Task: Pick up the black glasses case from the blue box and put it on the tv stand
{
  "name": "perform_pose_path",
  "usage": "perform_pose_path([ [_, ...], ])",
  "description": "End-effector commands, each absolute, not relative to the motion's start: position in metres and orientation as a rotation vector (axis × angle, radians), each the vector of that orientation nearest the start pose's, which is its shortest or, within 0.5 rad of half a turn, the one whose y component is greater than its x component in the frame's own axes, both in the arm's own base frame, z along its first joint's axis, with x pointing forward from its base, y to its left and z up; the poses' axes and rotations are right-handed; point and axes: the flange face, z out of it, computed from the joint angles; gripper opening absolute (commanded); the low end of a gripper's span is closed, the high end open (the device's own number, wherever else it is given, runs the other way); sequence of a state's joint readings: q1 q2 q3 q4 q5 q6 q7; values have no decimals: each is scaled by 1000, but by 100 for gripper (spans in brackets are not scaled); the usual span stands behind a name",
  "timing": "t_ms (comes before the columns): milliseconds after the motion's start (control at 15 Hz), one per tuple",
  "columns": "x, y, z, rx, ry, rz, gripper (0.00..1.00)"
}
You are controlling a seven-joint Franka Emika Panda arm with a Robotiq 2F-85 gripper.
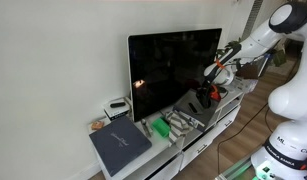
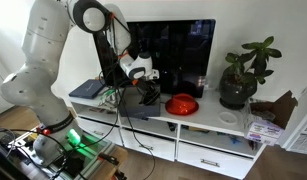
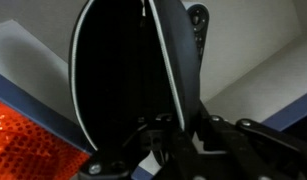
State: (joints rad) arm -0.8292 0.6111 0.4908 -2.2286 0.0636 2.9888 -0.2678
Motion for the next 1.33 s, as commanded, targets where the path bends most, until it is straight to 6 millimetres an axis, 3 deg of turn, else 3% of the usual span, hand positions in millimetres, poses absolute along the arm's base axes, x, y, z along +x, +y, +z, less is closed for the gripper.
perform_pose_path([
  [0, 521, -191, 192, -2857, 298, -468, 3],
  [267, 513, -224, 230, -2895, 280, -530, 3],
  [533, 490, -293, 264, -3073, 403, -636, 3],
  [800, 465, -366, 273, -3276, 462, -669, 3],
  [867, 470, -347, 268, -3207, 428, -645, 12],
  [1000, 460, -367, 270, -3262, 465, -648, 12],
  [1267, 463, -363, 270, -3266, 458, -651, 12],
])
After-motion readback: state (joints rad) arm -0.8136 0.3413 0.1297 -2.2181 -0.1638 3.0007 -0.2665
